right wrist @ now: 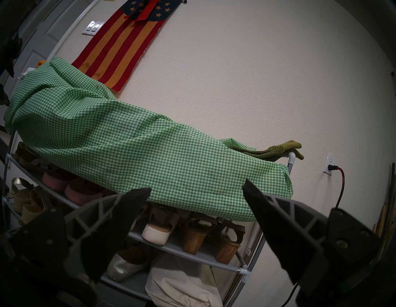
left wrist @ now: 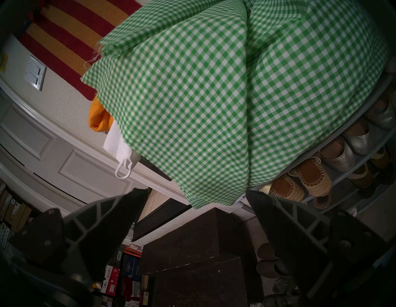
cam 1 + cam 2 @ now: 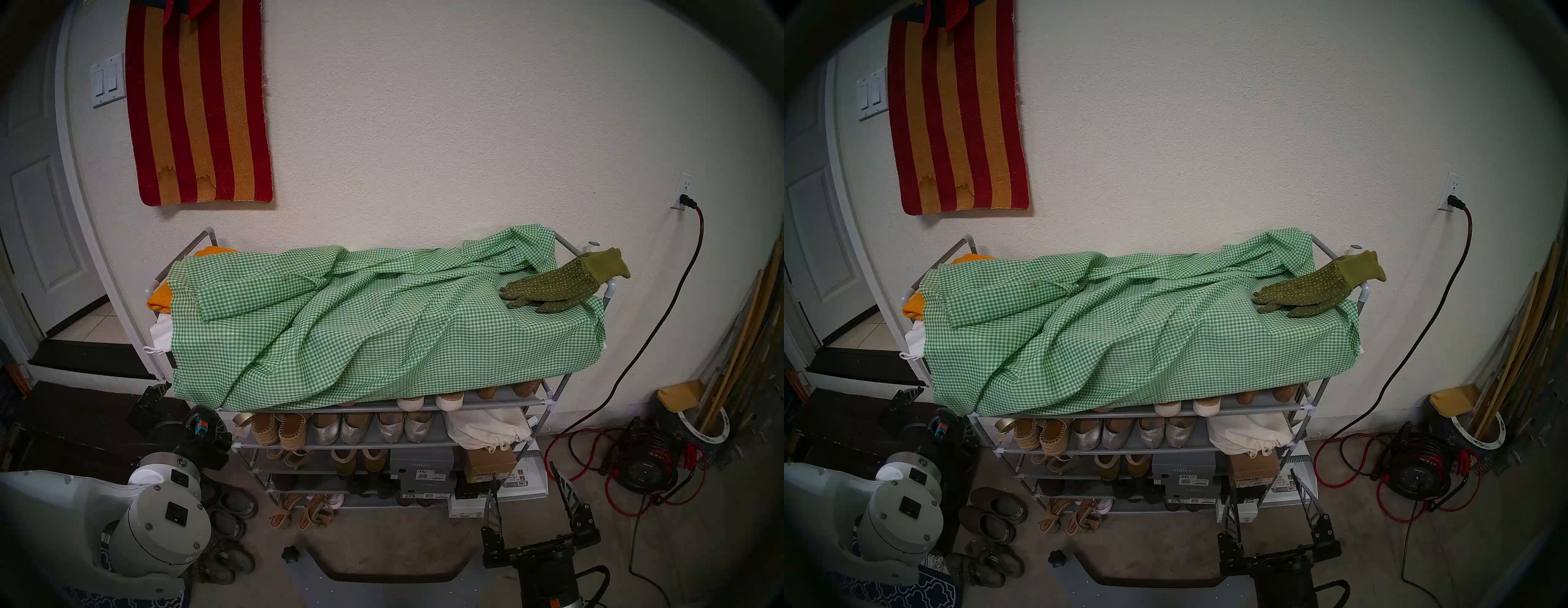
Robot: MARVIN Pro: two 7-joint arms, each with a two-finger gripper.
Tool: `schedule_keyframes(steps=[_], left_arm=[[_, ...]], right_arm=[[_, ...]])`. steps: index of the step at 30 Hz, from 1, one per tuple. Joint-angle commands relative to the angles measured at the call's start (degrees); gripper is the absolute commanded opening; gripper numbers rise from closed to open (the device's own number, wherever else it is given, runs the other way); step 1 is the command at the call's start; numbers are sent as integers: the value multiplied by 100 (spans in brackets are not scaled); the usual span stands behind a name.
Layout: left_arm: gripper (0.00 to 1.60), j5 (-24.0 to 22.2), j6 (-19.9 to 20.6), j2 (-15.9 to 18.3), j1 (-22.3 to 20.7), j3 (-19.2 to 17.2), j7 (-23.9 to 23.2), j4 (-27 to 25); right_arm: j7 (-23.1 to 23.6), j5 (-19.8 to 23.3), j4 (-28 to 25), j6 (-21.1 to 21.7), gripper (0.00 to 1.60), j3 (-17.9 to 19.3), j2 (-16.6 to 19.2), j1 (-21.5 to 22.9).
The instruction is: Lift the object off the cloth, cover the shoe rack with the cloth, put the object back
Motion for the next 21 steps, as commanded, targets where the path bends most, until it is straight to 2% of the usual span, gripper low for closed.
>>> schedule_keyframes(steps=[1, 21], left_arm=[[160, 2, 11, -14, 0, -11, 5, 3], [160, 3, 11, -14, 2, -13, 4, 3]], right_arm=[[-1, 0, 0, 1, 160, -2, -7, 2], [-2, 0, -1, 1, 160, -3, -6, 3]])
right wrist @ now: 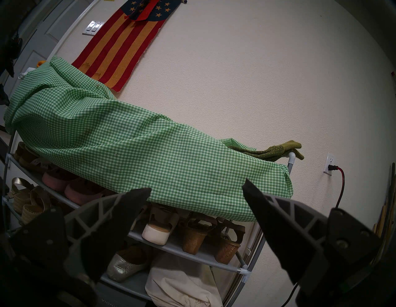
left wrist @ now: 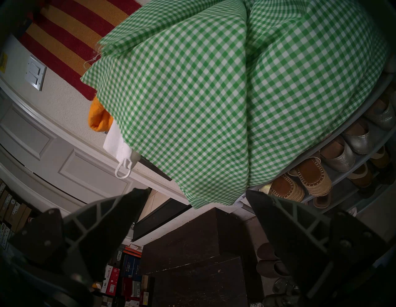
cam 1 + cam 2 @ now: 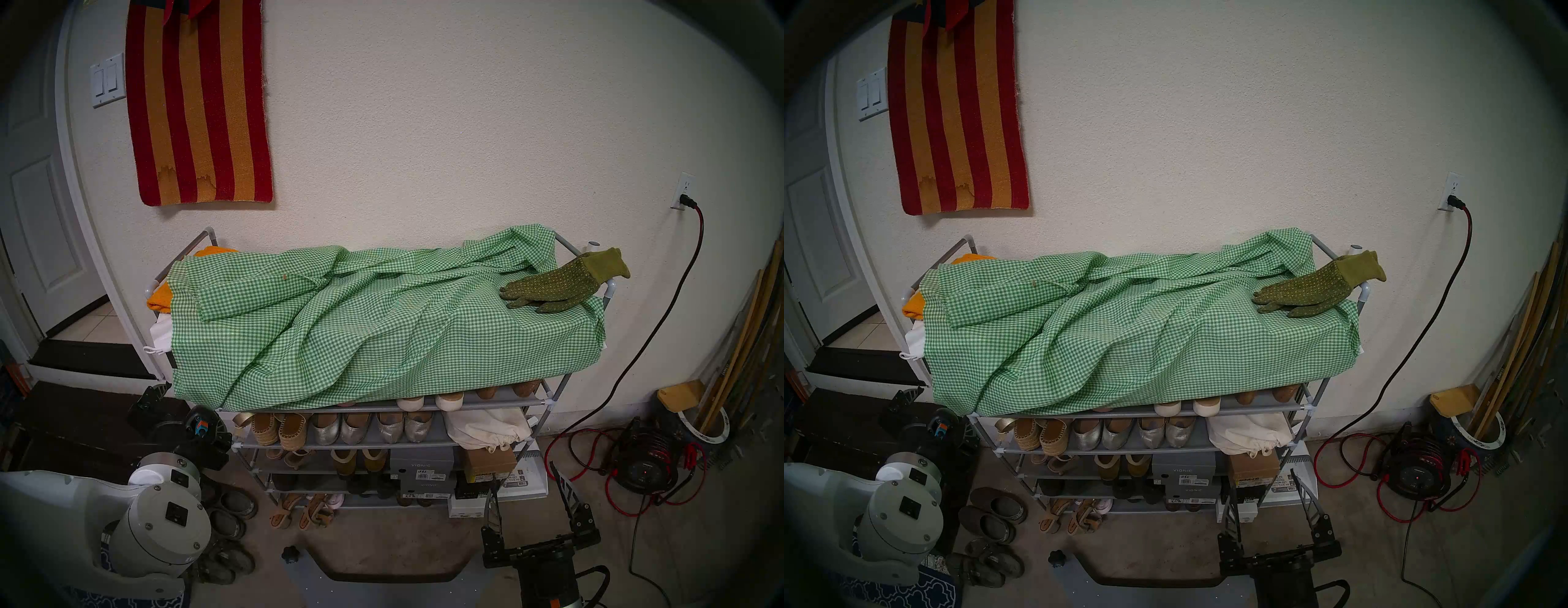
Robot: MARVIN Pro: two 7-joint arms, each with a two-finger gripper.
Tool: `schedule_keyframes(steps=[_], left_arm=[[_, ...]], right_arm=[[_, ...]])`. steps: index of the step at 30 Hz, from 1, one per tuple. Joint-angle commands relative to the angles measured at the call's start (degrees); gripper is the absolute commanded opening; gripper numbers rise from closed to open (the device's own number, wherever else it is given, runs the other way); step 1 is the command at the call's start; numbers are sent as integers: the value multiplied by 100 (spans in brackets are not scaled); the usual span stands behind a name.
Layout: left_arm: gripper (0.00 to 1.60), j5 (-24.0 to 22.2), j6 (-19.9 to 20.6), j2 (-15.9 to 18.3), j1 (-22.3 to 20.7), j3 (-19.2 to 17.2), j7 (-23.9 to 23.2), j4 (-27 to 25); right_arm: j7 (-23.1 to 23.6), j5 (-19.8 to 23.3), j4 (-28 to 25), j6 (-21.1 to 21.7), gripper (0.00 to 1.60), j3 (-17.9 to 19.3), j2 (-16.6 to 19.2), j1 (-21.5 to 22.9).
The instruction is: Lift the object off the cloth, cover the shoe rack with the cloth, put the object back
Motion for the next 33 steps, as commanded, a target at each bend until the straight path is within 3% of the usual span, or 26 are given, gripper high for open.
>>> schedule_keyframes(steps=[1, 4, 7, 10, 21, 30, 33], left_arm=[[160, 1, 11, -14, -1, -13, 5, 3], [160, 1, 11, -14, -1, -12, 5, 3], [160, 2, 9, -14, -3, -10, 5, 3], [160, 2, 8, -14, -4, -9, 5, 3], [160, 3, 6, -14, -4, -8, 4, 4], [160, 3, 6, -14, -5, -7, 4, 4], [160, 2, 7, -14, -4, -8, 5, 4]], right_arm=[[-2, -1, -1, 2, 160, -3, -9, 3], [148, 41, 19, 44, 160, -4, 31, 109], [369, -182, 170, 138, 160, 2, 35, 445], [653, -119, 228, 168, 160, 49, 30, 800], [1604, -125, 259, 308, 160, 724, -449, 1368], [1705, -267, 403, 403, 160, 1335, -793, 1964], [1749, -271, 487, 430, 160, 1379, -687, 2205]])
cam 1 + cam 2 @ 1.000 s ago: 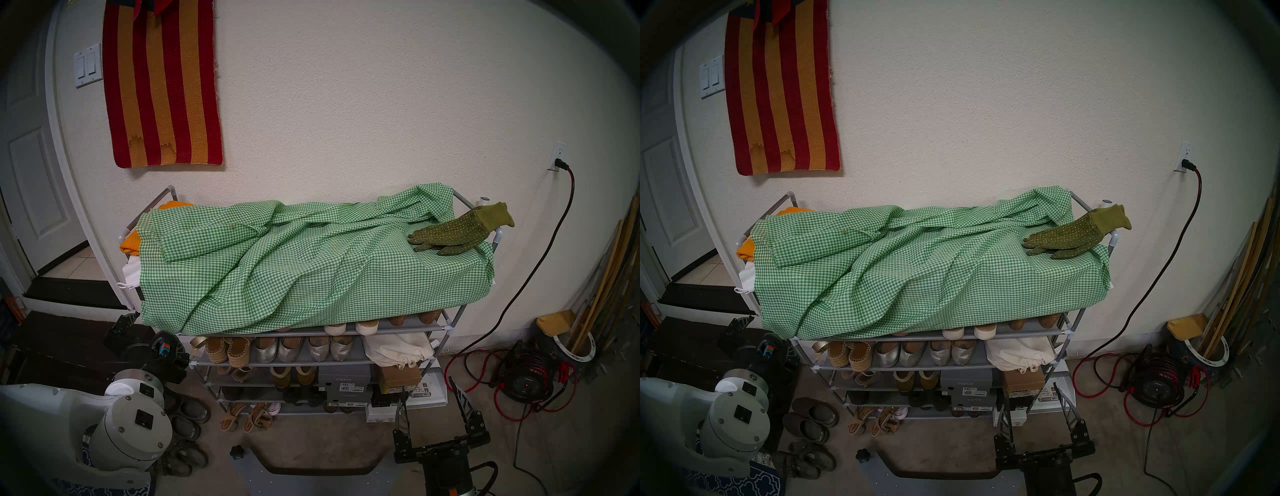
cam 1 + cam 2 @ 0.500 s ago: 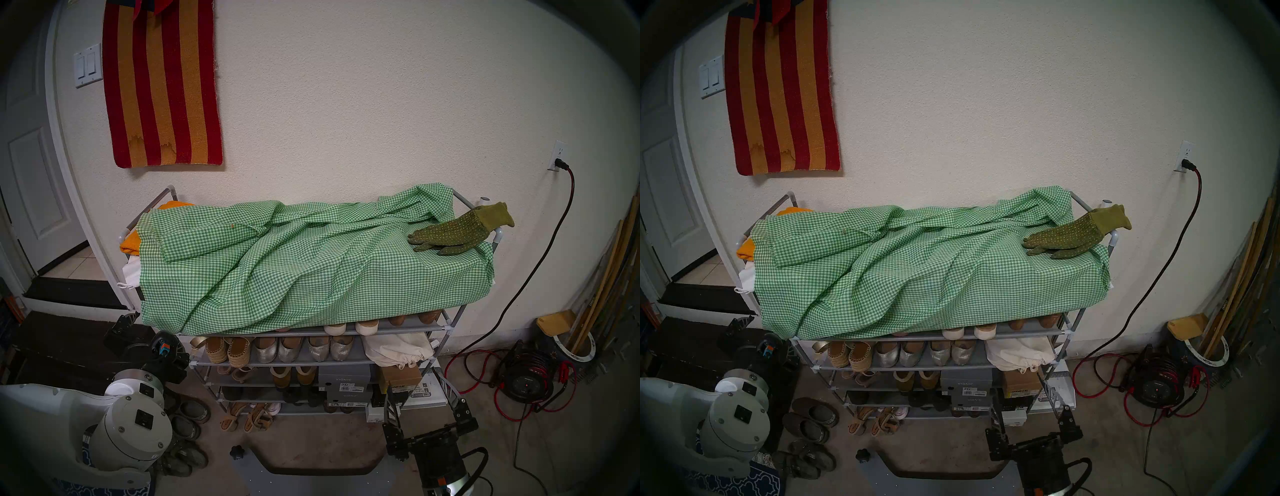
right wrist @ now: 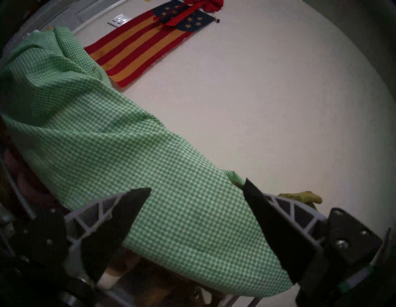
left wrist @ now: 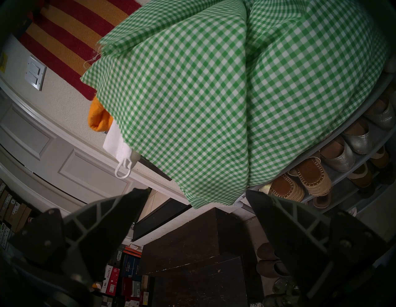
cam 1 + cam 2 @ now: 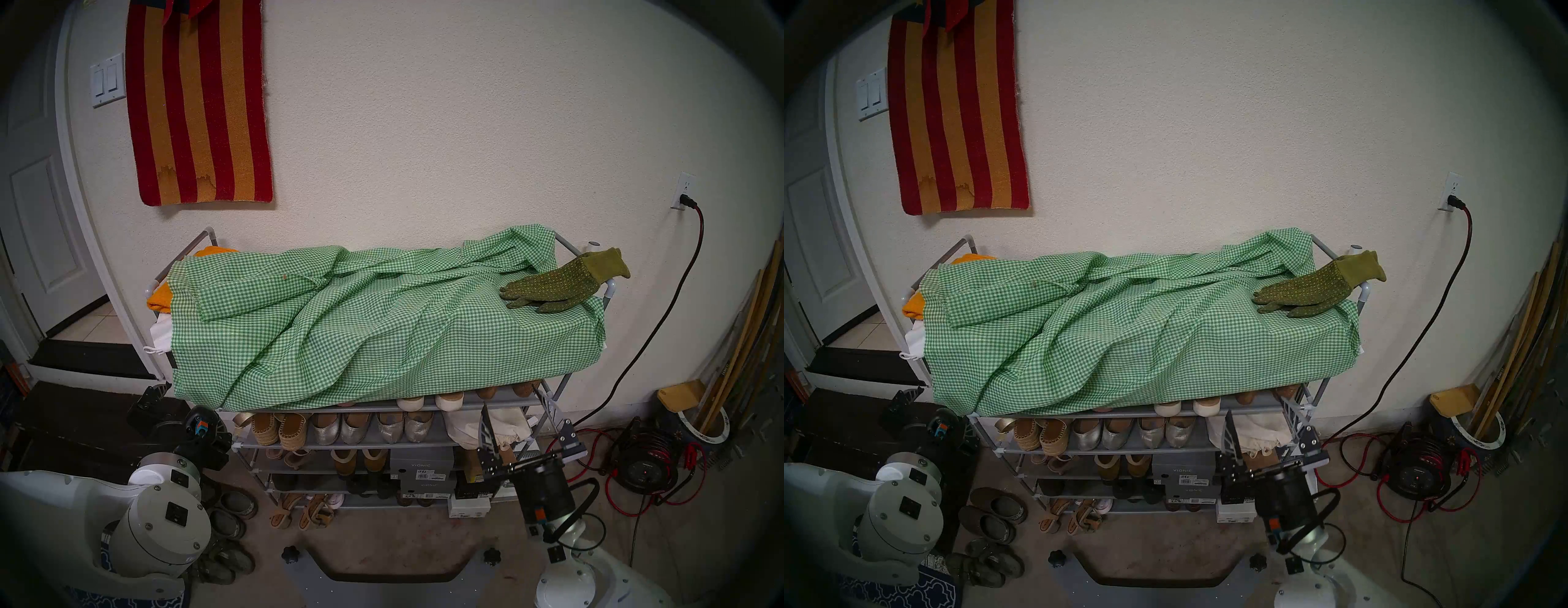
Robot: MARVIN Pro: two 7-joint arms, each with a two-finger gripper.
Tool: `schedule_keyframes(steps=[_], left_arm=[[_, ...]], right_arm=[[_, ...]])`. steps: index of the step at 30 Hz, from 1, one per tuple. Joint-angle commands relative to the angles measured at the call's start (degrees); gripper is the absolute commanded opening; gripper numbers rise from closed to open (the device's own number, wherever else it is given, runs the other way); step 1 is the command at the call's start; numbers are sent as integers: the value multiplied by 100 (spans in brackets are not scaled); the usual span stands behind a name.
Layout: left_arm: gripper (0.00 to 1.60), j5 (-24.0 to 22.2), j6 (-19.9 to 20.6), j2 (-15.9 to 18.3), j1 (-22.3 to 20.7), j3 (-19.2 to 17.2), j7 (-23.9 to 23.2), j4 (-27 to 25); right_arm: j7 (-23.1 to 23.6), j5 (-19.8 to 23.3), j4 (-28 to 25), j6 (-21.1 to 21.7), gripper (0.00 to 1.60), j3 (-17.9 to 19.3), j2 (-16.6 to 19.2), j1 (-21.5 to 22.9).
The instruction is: Lift the object off the cloth, cover the shoe rack with the cloth, put the object back
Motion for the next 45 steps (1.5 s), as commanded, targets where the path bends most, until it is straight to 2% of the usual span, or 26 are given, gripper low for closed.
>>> schedule_keyframes(steps=[1, 4, 8, 13, 18, 27, 32, 39, 45], left_arm=[[160, 2, 8, -14, -6, -8, 5, 3], [160, 2, 9, -14, -5, -9, 5, 3], [160, 2, 8, -14, -5, -9, 5, 3], [160, 3, 7, -14, -6, -7, 4, 4], [160, 2, 8, -14, -6, -8, 5, 3], [160, 1, 11, -14, -3, -11, 5, 3], [160, 2, 9, -14, -4, -10, 5, 3], [160, 3, 7, -14, -5, -9, 4, 3], [160, 2, 9, -14, -4, -10, 5, 3]], right_arm=[[-10, -108, 63, 39, 160, 226, -56, 618], [-191, -298, 18, 95, 160, 405, -48, 514], [-234, -142, 88, 199, 160, 752, -38, 614], [-379, -168, 116, 342, 160, 1222, 29, 796], [-343, -145, 85, 403, 160, 1537, 159, 805], [24, 44, 18, 435, 160, 1671, 376, 700], [43, 311, 217, 539, 160, 2052, 396, 933], [226, 475, 492, 609, 160, 2651, 725, 1177], [653, 652, 535, 449, 160, 2882, 1055, 1050]])
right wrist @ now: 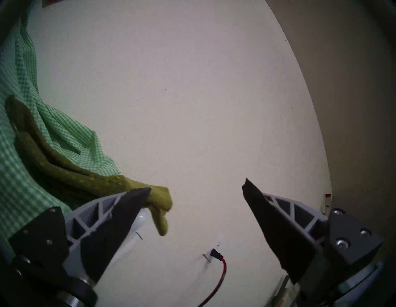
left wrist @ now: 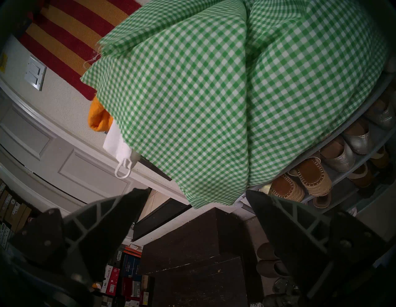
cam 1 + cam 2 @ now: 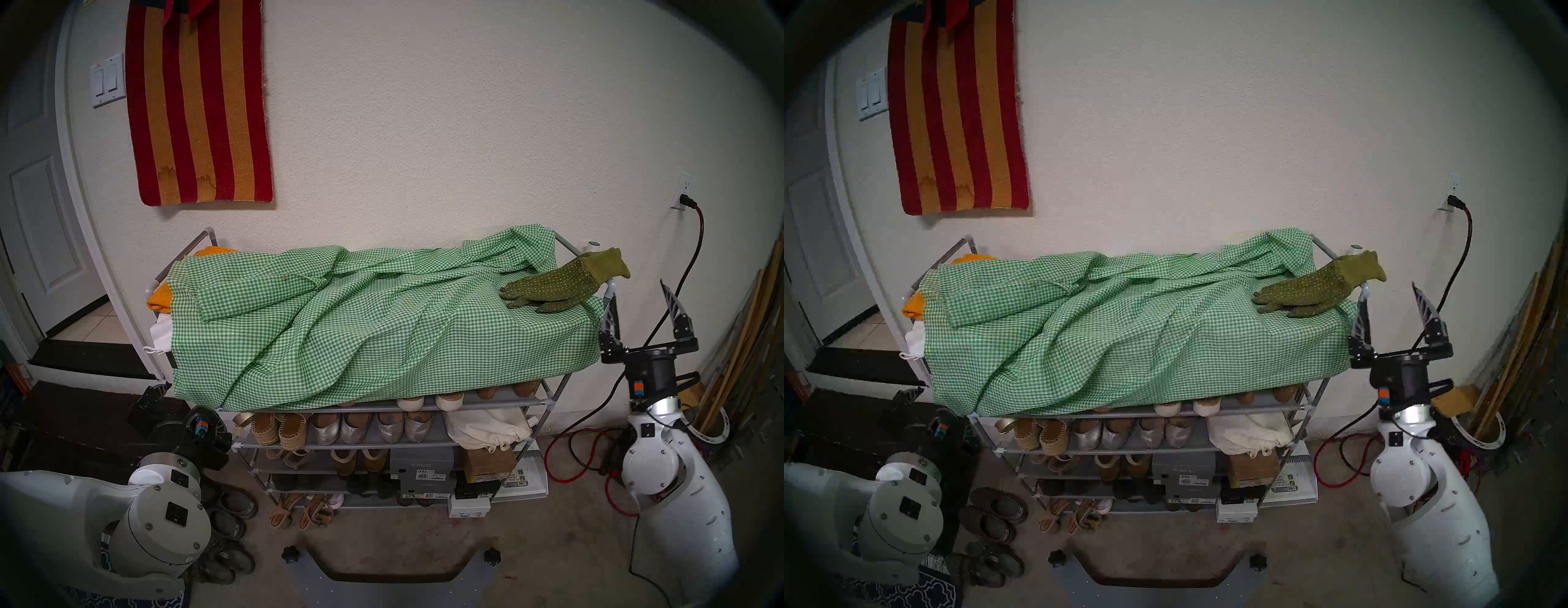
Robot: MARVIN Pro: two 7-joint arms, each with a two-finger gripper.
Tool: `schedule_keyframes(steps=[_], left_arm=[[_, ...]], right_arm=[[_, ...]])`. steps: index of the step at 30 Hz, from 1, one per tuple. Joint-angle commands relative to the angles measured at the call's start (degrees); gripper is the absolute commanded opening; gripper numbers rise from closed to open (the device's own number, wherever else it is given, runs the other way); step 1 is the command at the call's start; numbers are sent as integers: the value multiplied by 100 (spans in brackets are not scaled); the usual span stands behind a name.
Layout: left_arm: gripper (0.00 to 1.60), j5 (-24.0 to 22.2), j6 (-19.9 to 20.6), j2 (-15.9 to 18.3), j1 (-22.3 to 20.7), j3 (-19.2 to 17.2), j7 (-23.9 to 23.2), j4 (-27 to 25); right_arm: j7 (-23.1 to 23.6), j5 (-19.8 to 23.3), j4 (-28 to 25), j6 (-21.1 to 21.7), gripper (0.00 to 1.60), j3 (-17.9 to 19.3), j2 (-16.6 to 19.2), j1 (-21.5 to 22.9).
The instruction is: Lift the object off the cloth, cover the shoe rack with the cloth, put the object back
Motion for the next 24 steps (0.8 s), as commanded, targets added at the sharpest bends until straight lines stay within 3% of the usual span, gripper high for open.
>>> schedule_keyframes(steps=[1, 10, 14, 15, 16, 17, 24], left_arm=[[160, 2, 9, -14, -4, -9, 5, 3], [160, 2, 8, -14, -5, -9, 5, 3], [160, 2, 8, -14, -5, -9, 5, 3], [160, 2, 8, -14, -5, -9, 5, 3], [160, 2, 8, -14, -5, -9, 5, 3], [160, 2, 8, -14, -5, -8, 4, 3], [160, 2, 8, -14, -5, -8, 4, 3]], right_arm=[[444, 200, -4, -182, 160, 273, 471, -61], [1448, 617, -438, -293, 160, 692, 1019, -714], [1851, 588, -729, -242, 160, 1039, 1066, -1064], [1861, 488, -677, -262, 160, 1019, 1007, -925], [2083, 571, -854, -178, 160, 1229, 1092, -1192], [2138, 357, -811, -143, 160, 1246, 1077, -1126], [2867, 96, -1330, 56, 160, 1913, 1140, -1639]])
